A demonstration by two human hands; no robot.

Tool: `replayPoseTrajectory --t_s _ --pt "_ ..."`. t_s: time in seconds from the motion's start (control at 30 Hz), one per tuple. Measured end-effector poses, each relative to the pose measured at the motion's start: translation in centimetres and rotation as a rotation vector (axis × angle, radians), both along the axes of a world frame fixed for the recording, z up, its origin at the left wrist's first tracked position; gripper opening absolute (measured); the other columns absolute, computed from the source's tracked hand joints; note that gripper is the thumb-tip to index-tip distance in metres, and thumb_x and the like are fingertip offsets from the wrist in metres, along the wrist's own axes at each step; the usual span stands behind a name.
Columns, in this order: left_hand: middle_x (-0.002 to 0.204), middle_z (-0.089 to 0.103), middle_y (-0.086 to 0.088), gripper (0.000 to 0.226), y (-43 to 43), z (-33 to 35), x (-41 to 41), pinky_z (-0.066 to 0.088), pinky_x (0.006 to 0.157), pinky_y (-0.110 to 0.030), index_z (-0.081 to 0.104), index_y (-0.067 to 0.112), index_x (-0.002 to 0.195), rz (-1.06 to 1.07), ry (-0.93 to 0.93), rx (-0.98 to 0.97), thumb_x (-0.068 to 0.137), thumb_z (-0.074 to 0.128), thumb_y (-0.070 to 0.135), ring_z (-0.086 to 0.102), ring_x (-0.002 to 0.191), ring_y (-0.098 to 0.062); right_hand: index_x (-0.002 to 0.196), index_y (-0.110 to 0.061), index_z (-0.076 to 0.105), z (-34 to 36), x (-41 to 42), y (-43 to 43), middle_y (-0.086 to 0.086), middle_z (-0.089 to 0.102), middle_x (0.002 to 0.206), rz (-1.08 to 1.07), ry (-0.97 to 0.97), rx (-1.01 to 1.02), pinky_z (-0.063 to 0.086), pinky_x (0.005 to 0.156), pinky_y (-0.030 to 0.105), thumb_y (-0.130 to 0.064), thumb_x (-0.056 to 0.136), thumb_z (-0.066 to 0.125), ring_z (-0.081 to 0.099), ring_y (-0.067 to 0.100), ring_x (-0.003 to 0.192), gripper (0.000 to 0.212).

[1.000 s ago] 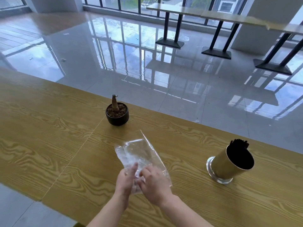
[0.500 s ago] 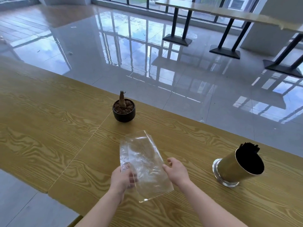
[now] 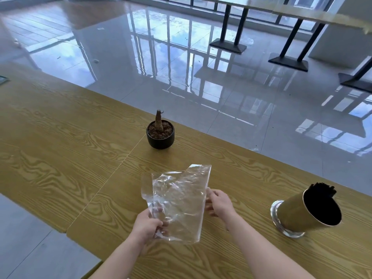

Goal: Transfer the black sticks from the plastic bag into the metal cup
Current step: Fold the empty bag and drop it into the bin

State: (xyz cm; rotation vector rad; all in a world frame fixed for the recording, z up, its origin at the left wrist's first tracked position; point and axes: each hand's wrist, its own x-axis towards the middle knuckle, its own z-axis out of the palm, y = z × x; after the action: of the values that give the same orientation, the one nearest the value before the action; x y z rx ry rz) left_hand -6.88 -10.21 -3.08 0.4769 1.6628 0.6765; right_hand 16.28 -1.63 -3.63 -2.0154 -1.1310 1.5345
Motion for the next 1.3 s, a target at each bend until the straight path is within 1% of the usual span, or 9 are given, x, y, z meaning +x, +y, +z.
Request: replayPoseTrajectory --t_s 0.07,0.17,0.23,0.37,0.53,0.6,0.8,1.13,1.3 --pt "0.081 0.077 -0.020 0.040 0.4 -0.1 -0.6 0.049 0.044 -0.028 0.065 0.009 0.101 -0.022 0.011 -0.025 0.080 0.047 -0.021 0.072 0.063 -0.030 0.121 -0.017 0.063 0.0 -1.0 0.2 0.011 0.074 0.101 0.038 0.004 0.009 0.057 0.068 0.038 -0.029 0.098 0.061 0.068 0.025 0.075 0.025" --pt "0.078 0.067 -0.016 0.011 0.7 0.1 -1.4 0.053 0.052 -0.032 0.058 0.002 0.081 0.006 -0.053 -0.004 0.075 0.060 -0.007 0.067 0.057 -0.024 0.114 -0.024 0.065 -0.8 -2.4 -0.6 0.013 0.075 0.095 0.118 -0.057 0.049 0.061 0.077 0.047 -0.009 0.085 0.071 0.071 0.029 0.078 0.034" --pt "0.079 0.068 -0.014 0.021 0.9 -0.2 -2.0 0.055 0.061 -0.042 0.062 0.002 0.089 0.074 -0.122 0.003 0.077 0.077 0.012 0.068 0.065 -0.033 0.108 -0.025 0.067 -1.0 -3.1 -1.2 0.015 0.074 0.094 0.093 -0.044 0.062 0.059 0.077 0.047 -0.002 0.080 0.073 0.066 0.022 0.072 0.037" --pt "0.075 0.072 -0.019 0.025 1.5 -1.0 -3.0 0.059 0.053 -0.041 0.067 0.003 0.088 0.189 0.126 0.041 0.078 0.085 0.017 0.068 0.057 -0.026 0.104 -0.021 0.063 -1.1 -4.5 -2.0 0.019 0.072 0.093 0.051 -0.020 0.081 0.060 0.077 0.047 0.006 0.074 0.070 0.065 0.020 0.073 0.041" --pt "0.080 0.077 -0.013 0.015 2.1 -1.1 -4.4 0.053 0.047 -0.029 0.068 0.011 0.091 0.154 0.064 0.144 0.083 0.076 0.001 0.073 0.060 -0.021 0.110 -0.015 0.056 -0.5 -5.6 -1.9 0.012 0.068 0.105 -0.146 0.142 0.046 0.064 0.070 0.046 -0.013 0.085 0.076 0.075 0.028 0.083 0.032" --pt "0.085 0.079 -0.013 0.020 2.1 -0.6 -5.3 0.056 0.052 -0.033 0.066 0.013 0.100 0.130 -0.010 0.181 0.085 0.073 0.000 0.077 0.071 -0.029 0.111 -0.012 0.061 -0.2 -6.0 -1.7 0.010 0.071 0.103 -0.186 0.164 0.047 0.064 0.067 0.041 -0.019 0.090 0.074 0.076 0.028 0.079 0.026" --pt "0.094 0.079 -0.012 0.032 1.1 1.6 -8.2 0.059 0.077 -0.049 0.064 0.023 0.112 0.137 -0.078 0.252 0.090 0.067 -0.001 0.077 0.081 -0.034 0.088 -0.004 0.069 2.2 -7.7 -1.5 0.009 0.073 0.073 -0.107 0.145 0.184 0.053 0.052 0.029 -0.003 0.083 0.075 0.066 0.016 0.058 0.008" --pt "0.082 0.072 -0.013 0.017 -6.2 3.9 -8.4 0.059 0.060 -0.033 0.069 0.016 0.097 0.347 0.275 0.361 0.085 0.075 0.005 0.074 0.066 -0.019 0.078 -0.017 0.067 4.4 -9.9 -4.6 0.005 0.074 0.070 0.216 0.053 0.409 0.061 0.065 0.043 -0.011 0.084 0.074 0.071 0.028 0.066 0.011" --pt "0.075 0.072 -0.011 0.020 -11.4 5.1 -9.1 0.058 0.059 -0.031 0.071 0.018 0.100 0.455 0.388 0.413 0.086 0.073 0.004 0.074 0.067 -0.023 0.074 -0.026 0.062 6.0 -12.0 -7.6 -0.005 0.069 0.067 0.445 -0.053 0.593 0.056 0.060 0.030 -0.020 0.086 0.074 0.066 0.014 0.064 0.018"
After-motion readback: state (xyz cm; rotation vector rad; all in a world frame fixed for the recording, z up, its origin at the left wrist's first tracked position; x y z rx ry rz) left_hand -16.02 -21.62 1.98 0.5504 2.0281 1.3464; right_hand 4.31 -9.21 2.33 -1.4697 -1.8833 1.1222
